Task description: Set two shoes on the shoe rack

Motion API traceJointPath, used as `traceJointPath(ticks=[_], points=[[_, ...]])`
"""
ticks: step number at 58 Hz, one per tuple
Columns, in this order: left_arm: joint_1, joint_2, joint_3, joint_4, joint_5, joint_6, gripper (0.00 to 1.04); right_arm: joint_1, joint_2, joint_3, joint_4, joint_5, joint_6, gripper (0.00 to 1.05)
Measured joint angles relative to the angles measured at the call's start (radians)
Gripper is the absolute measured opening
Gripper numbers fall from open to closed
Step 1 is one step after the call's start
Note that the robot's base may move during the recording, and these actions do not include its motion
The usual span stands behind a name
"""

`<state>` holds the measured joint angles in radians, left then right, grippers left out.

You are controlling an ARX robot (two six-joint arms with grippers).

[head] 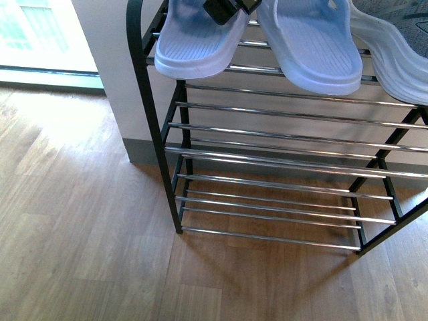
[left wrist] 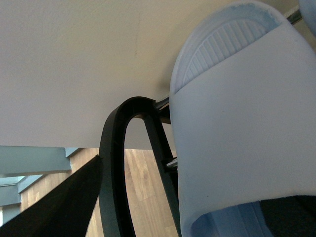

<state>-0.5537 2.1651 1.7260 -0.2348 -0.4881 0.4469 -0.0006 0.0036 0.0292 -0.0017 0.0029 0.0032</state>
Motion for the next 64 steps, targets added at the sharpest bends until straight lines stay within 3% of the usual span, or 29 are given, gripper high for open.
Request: traceJointPath(ticks=[18,32,47,64], points=[[-0.01,-0.108,-0.156,0.105,0.092,-0.03,0.95,0.0,0.0,0.0,0.0,0.0,0.0,0.96],[-0.037,-0.26,-0.333,0.246,0.108,-0.038,0.95,0.0,0.0,0.0,0.0,0.0,0.0,0.96],[-0.076,-0.529,-0.651,0.522,0.015,-0.136,0.95,0.0,0.0,0.0,0.0,0.0,0.0,0.96],[-0.04,-0.93,-1.097,0.649,-0.151,-0.402,0.95,0.0,0.0,0.0,0.0,0.0,0.0,0.96]])
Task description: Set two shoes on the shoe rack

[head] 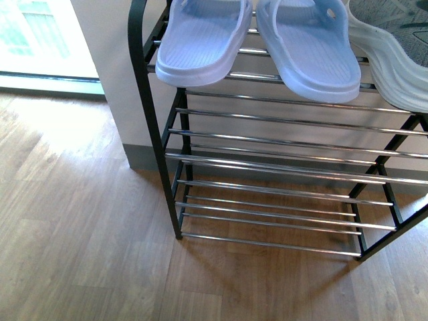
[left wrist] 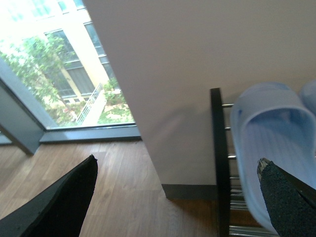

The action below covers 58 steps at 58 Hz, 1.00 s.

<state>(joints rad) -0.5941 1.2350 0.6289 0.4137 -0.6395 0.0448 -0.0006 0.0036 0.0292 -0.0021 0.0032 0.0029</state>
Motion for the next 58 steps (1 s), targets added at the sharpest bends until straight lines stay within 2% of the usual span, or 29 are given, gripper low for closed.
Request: traceJointPath(ticks=[9,17,21,27,49,58], points=[[0.047,-0.201,-0.193,0.106,-0.086,-0.143,0.95,0.0,0.0,0.0,0.0,0.0,0.0,0.96],[0.052,-0.208,-0.207,0.117,-0.067,-0.16,0.95,0.0,0.0,0.0,0.0,0.0,0.0,0.96],[0.093,-0.237,-0.254,0.194,0.097,-0.112,0.82,0.0,0.0,0.0,0.0,0.0,0.0,0.96],[0.163,-0.319,-0.333,0.202,0.224,-0.077,0.65,0.0,0.0,0.0,0.0,0.0,0.0,0.96],[0.36,-0.554,-0.498,0.13,0.414,-0.058,0.01,0.0,0.0,0.0,0.0,-0.001,0.0,0.96],[0.423,-0.649,-0.538,0.077,0.478,-0.054,0.01,0.0,0.0,0.0,0.0,-0.001,0.0,0.96]])
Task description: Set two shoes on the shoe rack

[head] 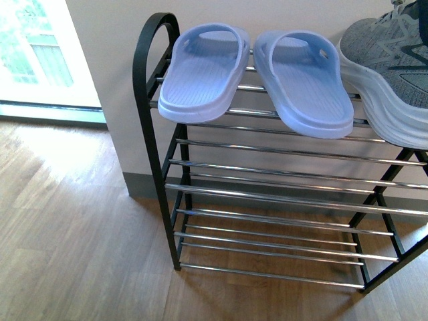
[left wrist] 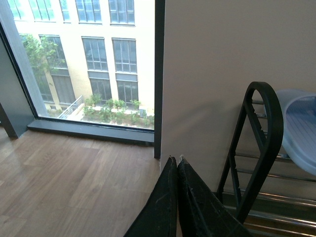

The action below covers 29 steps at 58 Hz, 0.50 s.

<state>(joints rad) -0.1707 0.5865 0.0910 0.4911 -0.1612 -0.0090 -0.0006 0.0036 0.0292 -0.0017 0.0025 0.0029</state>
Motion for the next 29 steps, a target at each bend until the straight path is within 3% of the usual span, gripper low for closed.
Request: traceJointPath(ticks=[11,14,17,29], points=[[0.055,-0.1,-0.032,-0.068,0.051,0.0,0.01,0.0,0.0,0.0,0.0,0.0,0.0,0.96],[0.124,-0.141,-0.042,-0.097,0.144,0.002,0.01,0.0,0.0,0.0,0.0,0.0,0.0,0.96],[0.161,-0.171,-0.047,-0.122,0.15,0.001,0.01,0.0,0.0,0.0,0.0,0.001,0.0,0.96],[0.167,-0.254,-0.077,-0.156,0.161,0.002,0.01,0.0,0.0,0.0,0.0,0.0,0.0,0.96]])
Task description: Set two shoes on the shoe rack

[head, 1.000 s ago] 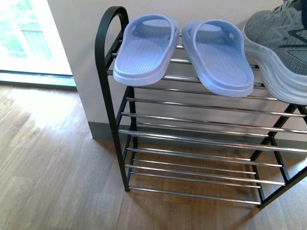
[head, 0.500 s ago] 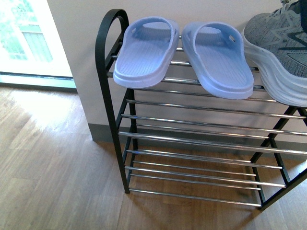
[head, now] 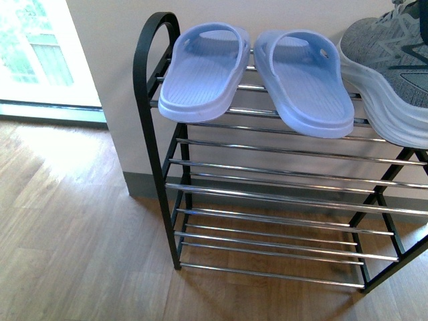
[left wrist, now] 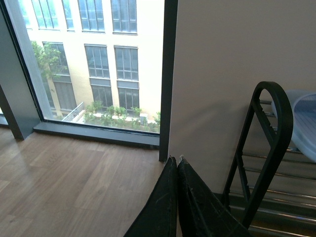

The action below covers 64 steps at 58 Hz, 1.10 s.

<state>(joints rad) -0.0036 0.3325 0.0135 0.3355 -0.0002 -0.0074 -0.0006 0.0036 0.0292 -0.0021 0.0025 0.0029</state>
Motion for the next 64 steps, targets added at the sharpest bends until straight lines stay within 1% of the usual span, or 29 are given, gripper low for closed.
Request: traceJointPath(ticks=[11,28,33,36,51,56,60,61,63,64], points=[[0.0,-0.084,0.0,-0.086,0.0,0.0,0.01,0.0,0.0,0.0,0.0,0.0,0.0,0.96],[0.0,-0.161,0.0,-0.164,0.0,0.0,0.01,0.0,0.0,0.0,0.0,0.0,0.0,0.96],[0.0,-0.278,0.0,-0.314,0.0,0.0,0.01,0.0,0.0,0.0,0.0,0.0,0.0,0.96],[0.0,-0.313,0.0,-0.329,0.0,0.0,0.01,0.0,0.0,0.0,0.0,0.0,0.0,0.96],[0.001,-0.316,0.0,-0.336,0.0,0.0,0.01,0.0,0.0,0.0,0.0,-0.002,0.0,0.96],[0.001,-0.316,0.0,-0.336,0.0,0.0,0.24,0.0,0.0,0.0,0.0,-0.002,0.0,0.96],[0.001,-0.316,0.0,-0.336,0.0,0.0,0.38,0.0,0.0,0.0,0.0,-0.002,0.0,0.96],[0.001,-0.316,0.0,-0.336,0.0,0.0,0.4,0.0,0.0,0.0,0.0,-0.002,0.0,0.96],[0.001,-0.316,0.0,-0.336,0.0,0.0,0.51,0.0,0.0,0.0,0.0,-0.002,0.0,0.96],[0.001,-0.316,0.0,-0.336,0.0,0.0,0.54,0.0,0.0,0.0,0.0,-0.002,0.0,0.96]])
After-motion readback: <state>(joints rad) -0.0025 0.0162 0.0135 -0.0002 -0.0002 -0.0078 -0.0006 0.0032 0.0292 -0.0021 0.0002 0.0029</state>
